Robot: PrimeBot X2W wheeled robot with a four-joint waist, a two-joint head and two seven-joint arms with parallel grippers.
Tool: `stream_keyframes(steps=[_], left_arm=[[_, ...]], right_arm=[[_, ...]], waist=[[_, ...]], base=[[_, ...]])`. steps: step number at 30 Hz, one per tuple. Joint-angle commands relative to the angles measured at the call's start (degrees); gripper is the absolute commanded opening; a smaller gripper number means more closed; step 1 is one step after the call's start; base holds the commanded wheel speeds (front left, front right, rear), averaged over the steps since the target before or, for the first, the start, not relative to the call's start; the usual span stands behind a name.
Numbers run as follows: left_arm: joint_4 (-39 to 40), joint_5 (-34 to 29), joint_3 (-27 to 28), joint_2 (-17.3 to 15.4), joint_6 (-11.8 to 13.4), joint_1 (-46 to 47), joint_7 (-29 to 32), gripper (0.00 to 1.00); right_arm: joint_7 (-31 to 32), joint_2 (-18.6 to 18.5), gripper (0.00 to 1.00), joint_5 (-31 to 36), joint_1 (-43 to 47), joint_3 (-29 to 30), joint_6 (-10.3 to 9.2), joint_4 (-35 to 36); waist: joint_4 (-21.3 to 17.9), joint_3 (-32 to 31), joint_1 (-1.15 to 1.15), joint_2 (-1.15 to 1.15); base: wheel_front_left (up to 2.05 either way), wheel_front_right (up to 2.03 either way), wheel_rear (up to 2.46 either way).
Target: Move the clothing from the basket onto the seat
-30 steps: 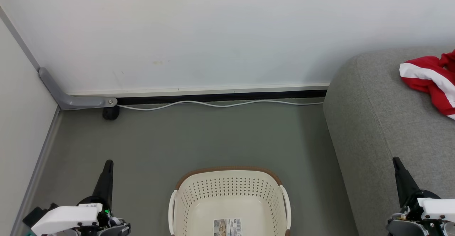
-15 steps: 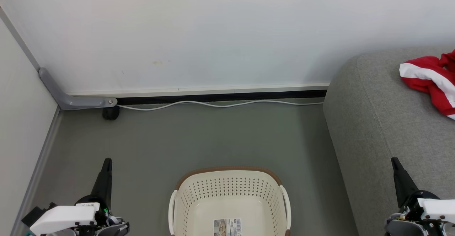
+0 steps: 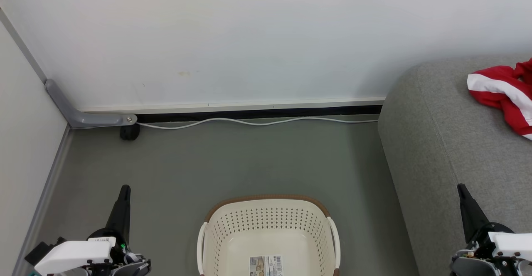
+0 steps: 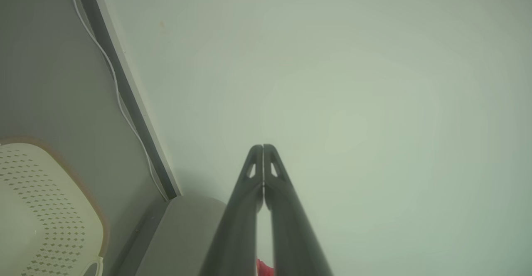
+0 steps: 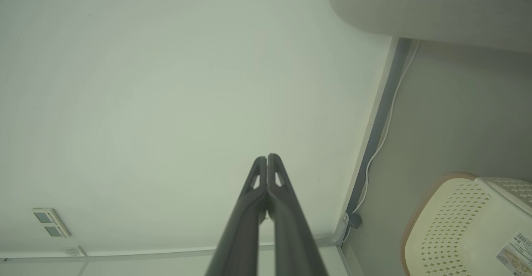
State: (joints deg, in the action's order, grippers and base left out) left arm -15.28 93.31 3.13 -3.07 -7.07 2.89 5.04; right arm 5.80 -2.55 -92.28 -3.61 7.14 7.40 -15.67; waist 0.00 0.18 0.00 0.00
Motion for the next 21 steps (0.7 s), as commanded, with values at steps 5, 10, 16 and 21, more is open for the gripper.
stream_keyframes(steps=[5, 10, 16, 21], left_arm=[[1.28, -0.09, 2.12, -0.74, -0.42, 3.19, 0.43, 0.0], [1.28, -0.16, 2.21, -0.68, -0.42, 3.2, 0.5, 0.0], [1.27, -0.24, 2.3, -0.61, -0.42, 3.21, 0.57, 0.0], [1.27, -0.3, 2.37, -0.56, -0.42, 3.21, 0.63, 0.0]], right_arm=[[0.43, -0.59, 0.0, -0.15, -2.54, -0.94, 0.09, 1.67], [0.46, -0.57, 0.0, -0.13, -2.54, -0.91, 0.09, 1.67], [0.48, -0.55, 0.0, -0.1, -2.54, -0.88, 0.09, 1.66], [0.5, -0.53, 0.0, -0.08, -2.55, -0.85, 0.09, 1.66]], waist=[[0.0, 0.0, 0.0, 0.0], [0.0, 0.0, 0.0, 0.0], [0.0, 0.0, 0.0, 0.0], [0.0, 0.0, 0.0, 0.0]], base=[[0.0, 0.0, 0.0], [0.0, 0.0, 0.0], [0.0, 0.0, 0.0], [0.0, 0.0, 0.0]])
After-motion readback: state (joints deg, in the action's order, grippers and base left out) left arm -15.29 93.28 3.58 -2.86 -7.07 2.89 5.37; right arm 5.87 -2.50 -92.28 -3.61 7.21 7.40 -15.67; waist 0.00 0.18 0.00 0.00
